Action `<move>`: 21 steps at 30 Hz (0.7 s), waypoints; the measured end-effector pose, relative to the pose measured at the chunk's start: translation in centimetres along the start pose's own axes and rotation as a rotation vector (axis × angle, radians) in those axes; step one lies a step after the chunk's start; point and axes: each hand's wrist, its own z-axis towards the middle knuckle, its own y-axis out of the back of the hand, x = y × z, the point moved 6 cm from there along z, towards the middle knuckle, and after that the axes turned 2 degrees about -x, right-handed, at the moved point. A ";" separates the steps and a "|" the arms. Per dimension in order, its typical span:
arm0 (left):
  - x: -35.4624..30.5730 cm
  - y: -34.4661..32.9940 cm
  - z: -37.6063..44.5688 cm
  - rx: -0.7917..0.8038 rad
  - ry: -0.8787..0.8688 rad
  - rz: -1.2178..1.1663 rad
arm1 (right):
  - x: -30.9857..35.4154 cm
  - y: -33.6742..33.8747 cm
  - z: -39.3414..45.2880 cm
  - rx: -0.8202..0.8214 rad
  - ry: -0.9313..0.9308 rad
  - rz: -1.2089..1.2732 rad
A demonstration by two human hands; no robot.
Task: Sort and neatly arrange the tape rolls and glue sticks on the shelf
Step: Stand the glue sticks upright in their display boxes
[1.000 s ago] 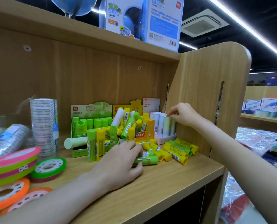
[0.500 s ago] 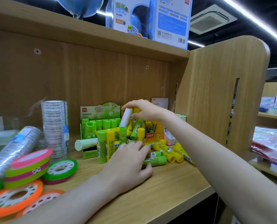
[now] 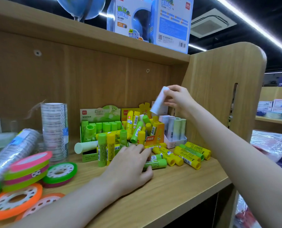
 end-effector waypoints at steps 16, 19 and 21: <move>0.0 0.1 0.0 0.009 0.018 -0.034 | -2.1 1.8 0.3 0.146 -0.084 -0.331; 0.1 0.0 0.0 0.003 0.014 -0.032 | -2.3 2.3 0.8 0.078 -0.054 -0.409; 0.1 0.0 0.0 0.001 0.012 -0.039 | -2.4 2.1 1.2 0.039 -0.005 -0.513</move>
